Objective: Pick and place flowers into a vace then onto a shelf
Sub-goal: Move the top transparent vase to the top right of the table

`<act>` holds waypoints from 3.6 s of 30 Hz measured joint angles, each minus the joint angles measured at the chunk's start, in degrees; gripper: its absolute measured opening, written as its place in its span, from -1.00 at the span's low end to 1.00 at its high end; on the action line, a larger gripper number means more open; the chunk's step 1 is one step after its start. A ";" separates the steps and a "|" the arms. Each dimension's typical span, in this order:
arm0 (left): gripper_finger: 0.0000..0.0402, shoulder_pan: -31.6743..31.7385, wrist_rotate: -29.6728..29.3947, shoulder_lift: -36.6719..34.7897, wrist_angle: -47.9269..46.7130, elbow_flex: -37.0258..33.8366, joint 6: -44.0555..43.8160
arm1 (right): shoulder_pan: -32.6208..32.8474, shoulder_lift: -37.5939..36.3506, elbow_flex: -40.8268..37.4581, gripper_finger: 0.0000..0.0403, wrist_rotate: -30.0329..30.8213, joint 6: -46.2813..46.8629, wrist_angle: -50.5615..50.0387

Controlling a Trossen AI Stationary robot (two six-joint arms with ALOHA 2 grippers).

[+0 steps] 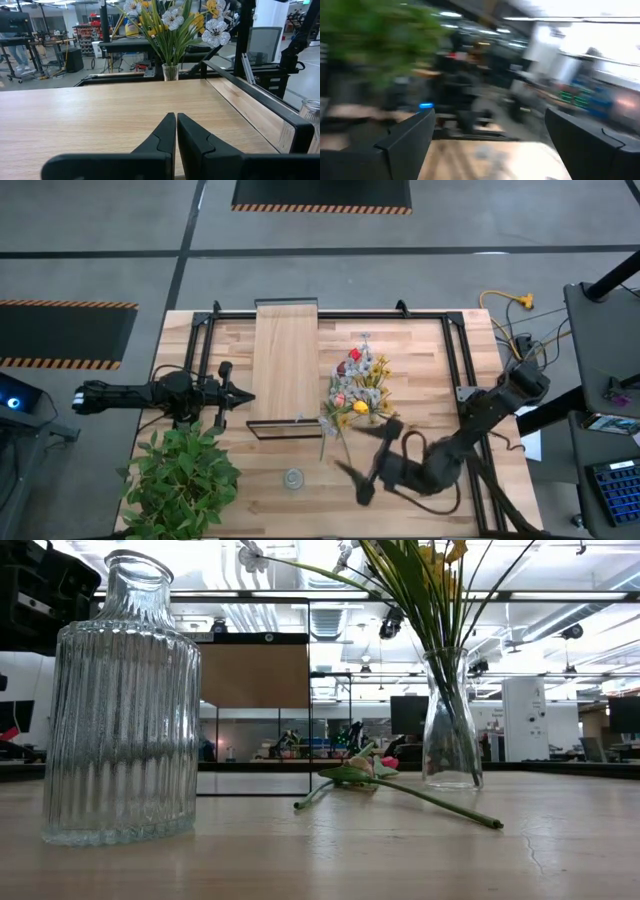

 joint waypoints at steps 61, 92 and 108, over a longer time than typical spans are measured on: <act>-1.00 0.00 -0.02 -0.02 0.01 0.00 0.02 | 3.25 -14.84 -34.45 0.83 5.80 73.93 -42.99; -1.00 0.00 -0.02 0.00 0.00 0.00 0.02 | -9.28 -4.65 -34.93 0.83 7.33 75.26 -30.16; -1.00 0.00 -0.01 -0.02 0.02 0.00 0.02 | -10.01 1.62 -33.83 0.82 12.18 74.88 -23.20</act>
